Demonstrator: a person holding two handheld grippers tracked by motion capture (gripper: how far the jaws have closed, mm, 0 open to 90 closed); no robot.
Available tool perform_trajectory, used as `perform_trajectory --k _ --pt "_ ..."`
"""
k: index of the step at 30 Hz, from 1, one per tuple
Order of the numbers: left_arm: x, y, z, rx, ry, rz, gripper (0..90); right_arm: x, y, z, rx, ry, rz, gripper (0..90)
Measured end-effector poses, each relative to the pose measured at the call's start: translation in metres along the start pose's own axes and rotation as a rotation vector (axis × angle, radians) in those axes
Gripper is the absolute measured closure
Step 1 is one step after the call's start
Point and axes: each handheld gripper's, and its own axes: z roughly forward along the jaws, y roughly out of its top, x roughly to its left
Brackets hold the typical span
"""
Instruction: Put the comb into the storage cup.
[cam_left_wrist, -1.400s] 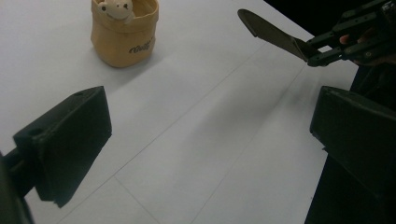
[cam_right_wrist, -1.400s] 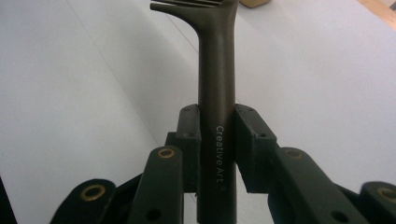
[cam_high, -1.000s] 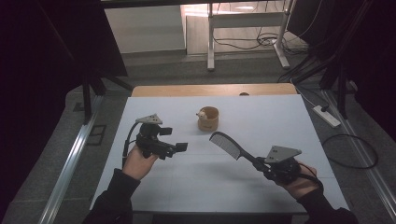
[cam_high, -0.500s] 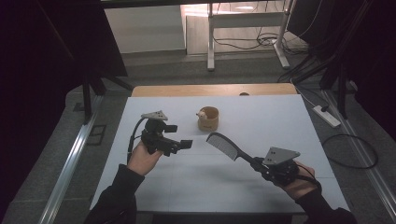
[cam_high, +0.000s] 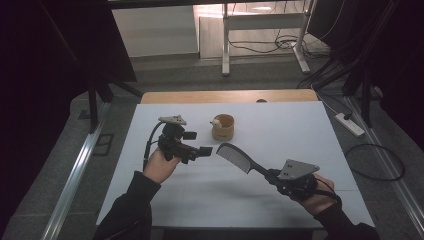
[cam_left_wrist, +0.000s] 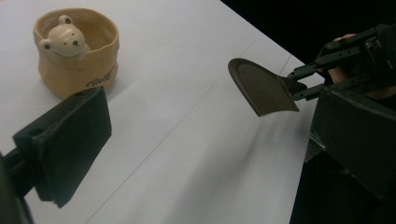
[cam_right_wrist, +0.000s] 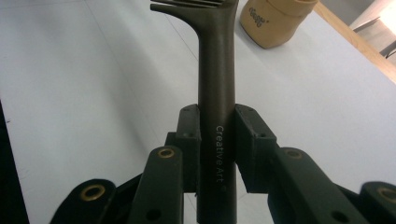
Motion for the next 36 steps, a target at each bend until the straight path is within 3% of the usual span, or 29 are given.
perform_trajectory --k 25,36 --pt "-0.005 0.011 0.024 0.020 -0.117 -0.019 0.0 0.014 0.011 0.002 -0.050 0.002 -0.063 73.0" --pt "-0.006 0.014 0.033 0.053 -0.153 -0.036 0.0 0.017 0.014 0.001 -0.071 -0.020 -0.073 73.0"
